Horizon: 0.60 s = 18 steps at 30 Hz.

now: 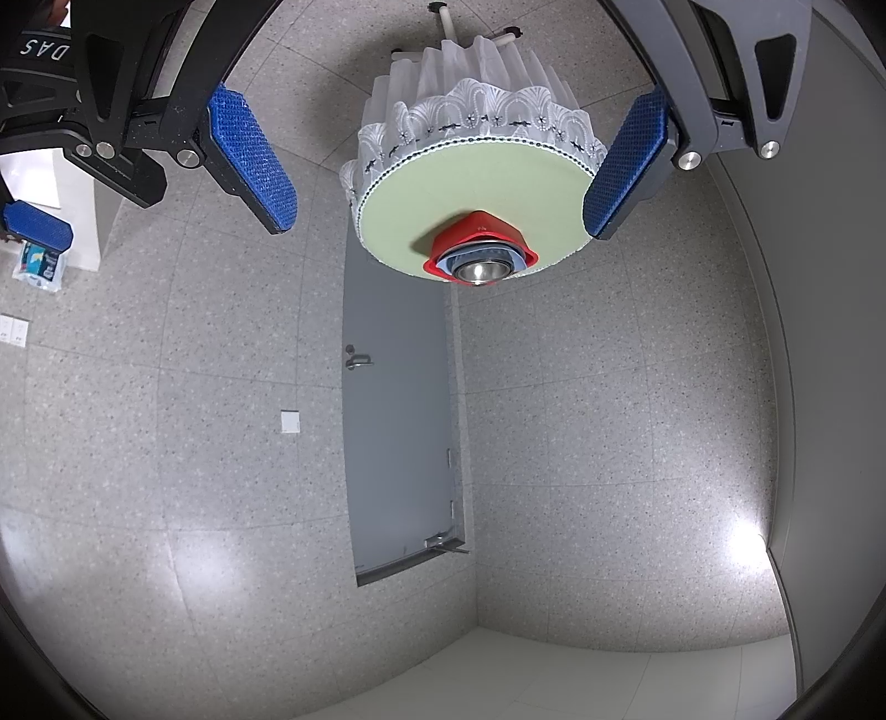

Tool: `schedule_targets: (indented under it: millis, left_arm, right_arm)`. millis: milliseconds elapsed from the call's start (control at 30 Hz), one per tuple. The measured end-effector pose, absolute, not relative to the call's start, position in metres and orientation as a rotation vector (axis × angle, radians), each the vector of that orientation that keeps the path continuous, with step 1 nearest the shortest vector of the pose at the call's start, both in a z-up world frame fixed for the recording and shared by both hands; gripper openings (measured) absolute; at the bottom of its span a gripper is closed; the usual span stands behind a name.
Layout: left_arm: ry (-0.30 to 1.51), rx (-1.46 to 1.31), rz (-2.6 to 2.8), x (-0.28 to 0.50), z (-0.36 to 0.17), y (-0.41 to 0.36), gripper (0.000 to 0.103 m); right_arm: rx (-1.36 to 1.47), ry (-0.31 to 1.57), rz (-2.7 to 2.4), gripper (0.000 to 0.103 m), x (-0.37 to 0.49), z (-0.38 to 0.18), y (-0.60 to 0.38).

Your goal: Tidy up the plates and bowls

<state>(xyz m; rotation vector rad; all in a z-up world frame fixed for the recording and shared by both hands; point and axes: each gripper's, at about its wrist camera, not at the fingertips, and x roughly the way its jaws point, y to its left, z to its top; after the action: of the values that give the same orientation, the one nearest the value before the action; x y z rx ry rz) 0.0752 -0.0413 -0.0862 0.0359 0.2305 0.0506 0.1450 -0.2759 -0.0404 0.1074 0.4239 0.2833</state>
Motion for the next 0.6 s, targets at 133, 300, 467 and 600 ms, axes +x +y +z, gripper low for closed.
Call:
schedule_targets:
  millis: [133,300,467,600]
  left_arm:
    - [0.232,0.037,0.052,0.0753,-0.0863,-0.0421,0.102]
    - [0.232,0.037,0.053,0.0757,-0.0861,-0.0431,0.102]
    - [0.232,0.037,0.055,0.0772,-0.0861,-0.0431,0.102]
    - [0.232,0.037,0.056,0.0780,-0.0862,-0.0429,0.102]
  right_arm:
    - [0.107,0.425,0.285,0.103,0.1465,-0.0405,-0.2768]
    - [0.109,0.426,0.286,0.103,0.1474,-0.0414,-0.2770]
    - [0.109,0.426,0.289,0.103,0.1499,-0.0425,-0.2764]
    - [0.109,0.425,0.289,0.103,0.1503,-0.0426,-0.2759]
